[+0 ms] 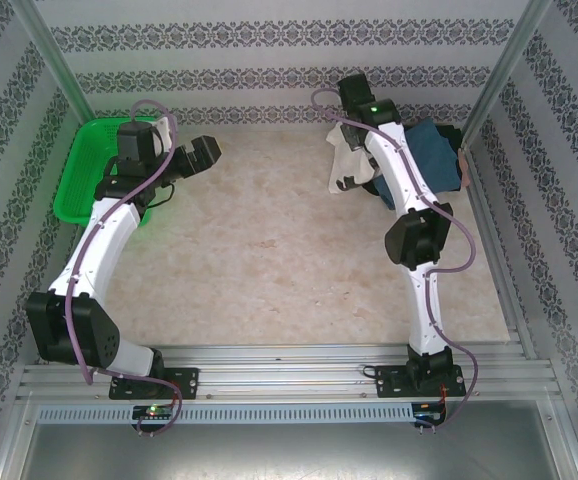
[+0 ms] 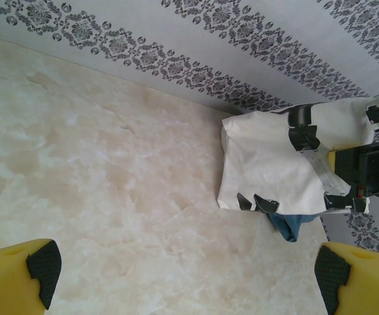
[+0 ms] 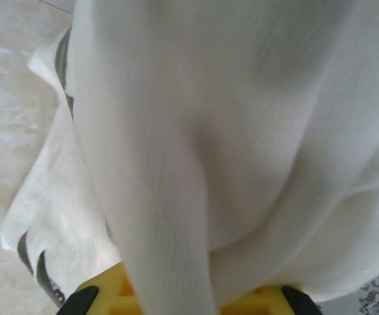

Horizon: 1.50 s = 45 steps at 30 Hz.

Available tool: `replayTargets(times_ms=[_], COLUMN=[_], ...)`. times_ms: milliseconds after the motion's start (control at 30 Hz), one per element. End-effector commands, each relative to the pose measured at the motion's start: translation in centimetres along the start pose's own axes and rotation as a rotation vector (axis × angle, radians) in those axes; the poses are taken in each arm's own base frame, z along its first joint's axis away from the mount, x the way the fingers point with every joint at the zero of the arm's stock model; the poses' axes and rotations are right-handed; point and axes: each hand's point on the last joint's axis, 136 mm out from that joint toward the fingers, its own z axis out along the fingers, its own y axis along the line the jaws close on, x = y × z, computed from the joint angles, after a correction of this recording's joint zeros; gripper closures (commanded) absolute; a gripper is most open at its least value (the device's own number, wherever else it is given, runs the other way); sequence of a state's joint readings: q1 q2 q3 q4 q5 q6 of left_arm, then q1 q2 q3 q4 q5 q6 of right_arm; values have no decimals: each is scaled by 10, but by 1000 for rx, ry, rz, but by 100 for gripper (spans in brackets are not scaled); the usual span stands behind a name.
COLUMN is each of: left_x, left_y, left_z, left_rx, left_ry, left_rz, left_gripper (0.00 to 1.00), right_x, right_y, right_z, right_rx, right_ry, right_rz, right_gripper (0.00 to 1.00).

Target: Fold and stack the t-shirts

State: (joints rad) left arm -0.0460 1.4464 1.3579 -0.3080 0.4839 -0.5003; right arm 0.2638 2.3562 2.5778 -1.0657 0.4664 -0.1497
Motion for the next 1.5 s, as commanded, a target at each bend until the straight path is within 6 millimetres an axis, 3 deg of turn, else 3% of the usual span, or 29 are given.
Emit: replayTargets(times_ms=[0,267,667,700,733,767,800,867,967,1067,1167,1267,1333,1467], left_x=[-6,-26,-26,-28,-29,-30,-31,-31,-33,-32,-21,-4,12,43], left_y=[2,-11,-13,-14,-15,-17,-18,-20,-25,-28,-20,-5,8,47], left_z=[-17,-36,-54,-57,-61,-65,-69,-78,-95,-113,-126,-137,-143,-149], left_rx=[-35,-53,-107,-106,-110,-118,-124,-137,-153,-164,-188,-222,-252,-364], left_ry=[-26,-71,-54,-62,-67,-72,-73,-74,-91,-123,-149,-166,-183,-214], left_rz=[39,83,115,115,117,124,131,145,170,189,176,160,165,180], left_gripper=[0,0,0,0,0,0,0,0,0,0,0,0,0,0], right_x=[-17,-5,36,38,39,40,40,41,36,39,46,59,77,142], right_y=[-41,-86,-138,-144,-146,-150,-155,-163,-167,-169,-150,-123,-107,-50], right_z=[-24,-6,71,78,83,90,96,101,84,45,-1,-54,-87,-116], right_rx=[42,-25,-66,-60,-62,-54,-38,-3,-10,-44,-120,-190,-226,-316], right_ry=[-83,-88,-15,-14,-14,-19,-22,-24,-37,-24,-57,-215,-289,-263], right_rz=[19,98,295,321,346,374,401,447,500,536,544,559,590,616], right_gripper=[100,100,99,88,67,54,43,31,24,23,22,13,7,2])
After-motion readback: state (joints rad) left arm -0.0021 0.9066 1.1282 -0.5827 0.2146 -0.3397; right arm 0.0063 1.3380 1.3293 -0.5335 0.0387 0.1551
